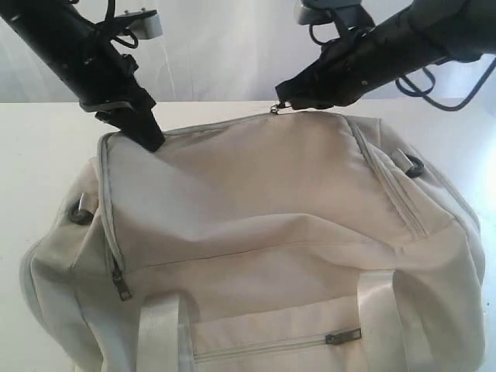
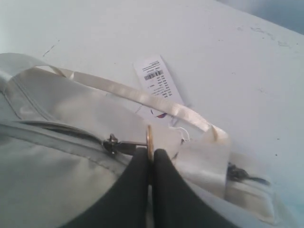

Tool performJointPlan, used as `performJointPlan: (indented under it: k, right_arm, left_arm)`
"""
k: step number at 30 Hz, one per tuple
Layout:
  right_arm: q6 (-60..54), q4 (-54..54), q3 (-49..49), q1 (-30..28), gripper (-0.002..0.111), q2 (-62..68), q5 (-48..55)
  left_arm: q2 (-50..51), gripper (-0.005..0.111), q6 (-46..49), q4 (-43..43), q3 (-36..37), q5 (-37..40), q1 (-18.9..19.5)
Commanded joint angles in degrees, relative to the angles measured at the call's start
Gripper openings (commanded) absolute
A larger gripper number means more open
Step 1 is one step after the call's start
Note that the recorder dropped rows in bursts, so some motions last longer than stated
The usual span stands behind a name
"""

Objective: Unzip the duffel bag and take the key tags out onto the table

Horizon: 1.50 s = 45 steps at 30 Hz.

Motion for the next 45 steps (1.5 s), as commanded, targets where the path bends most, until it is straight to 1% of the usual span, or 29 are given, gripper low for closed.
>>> performJointPlan:
  k: [1,4,8,14,18,22,26,30,31,32,34,36,38,39,41,42,43,45]
  right_arm:
    - [0.89,-3.05,0.16,-3.47,0.0,-3.05,2.91]
    - [3.56,-6.28,0.16,-5.31,0.0,-4.56,5.3]
    - [8.86,-14.19,0.16,-7.3,0.0,-6.79,9.29]
    - [13.76,-21.6,0.69,-8.5,0.0,-10.32,15.03]
    - [14.54,-23.27,4.55,-8.5,0.0,-13.11,13.96]
    - [15.14,-24.33,8.91,-8.5,0.0,-15.59,12.15]
    - [15.39,-24.22,13.06,-8.5,0.0,-17.88,11.3]
    - [15.65,-22.69,16.92,-8.5,0.0,-19.74,8.43]
    - [15.65,-21.73,17.56,-8.39,0.0,-19.74,7.55]
    - [15.65,-20.81,17.65,-8.39,0.0,-19.74,7.44]
    - [14.92,-18.51,17.93,-8.39,0.0,-19.74,7.17]
    - [14.54,-17.71,17.93,-8.39,0.0,-19.74,7.17]
    - [14.54,-17.71,17.93,-8.39,0.0,-19.74,7.44]
    - [14.54,-17.71,17.93,-8.39,0.0,-19.74,7.44]
    - [14.54,-17.71,17.93,-8.39,0.0,-19.74,7.55]
    - [14.54,-17.71,17.93,-8.39,0.0,-19.74,7.55]
    - [14.54,-17.71,17.93,-8.39,0.0,-19.74,7.55]
    - [14.54,-17.71,17.93,-8.39,0.0,-19.74,7.67]
  left_arm:
    - [-0.97,0.0,0.32,1.29,-0.15,3.21,0.54]
    - [-0.97,0.0,0.32,1.39,-0.15,3.33,0.54]
    - [-0.97,0.0,0.32,1.51,-0.15,3.54,0.54]
    - [-0.97,0.0,0.09,1.61,-0.15,3.58,0.54]
    - [-0.97,0.0,0.11,1.75,-0.15,4.2,0.54]
    - [-0.97,0.0,-1.02,5.88,-0.15,4.91,0.65]
    - [-0.97,0.0,-1.27,5.95,-0.15,5.27,0.65]
    - [-0.97,0.0,-1.27,3.47,-0.15,5.68,0.65]
    - [-0.97,0.001,-1.27,0.24,-0.15,5.68,0.65]
    - [-0.97,0.004,-0.76,-1.0,-0.15,5.68,0.5]
    - [-0.97,0.022,0.24,-1.93,-0.15,5.68,0.42]
    - [-0.97,0.054,1.87,-3.16,-0.7,5.64,0.42]
    - [-0.97,0.067,3.58,-4.87,-2.51,4.53,-0.13]
    - [-0.97,0.067,3.69,-4.76,-3.58,3.85,-0.52]
    - [-0.97,0.067,3.69,-4.5,-6.87,1.06,-3.24]
    - [-0.97,0.067,3.82,-3.42,-8.48,-0.62,-5.63]
    - [-0.86,0.067,4.13,-2.41,-9.23,-1.67,-7.02]
    - [-0.86,0.067,5.43,0.97,-9.55,-4.89,-11.3]
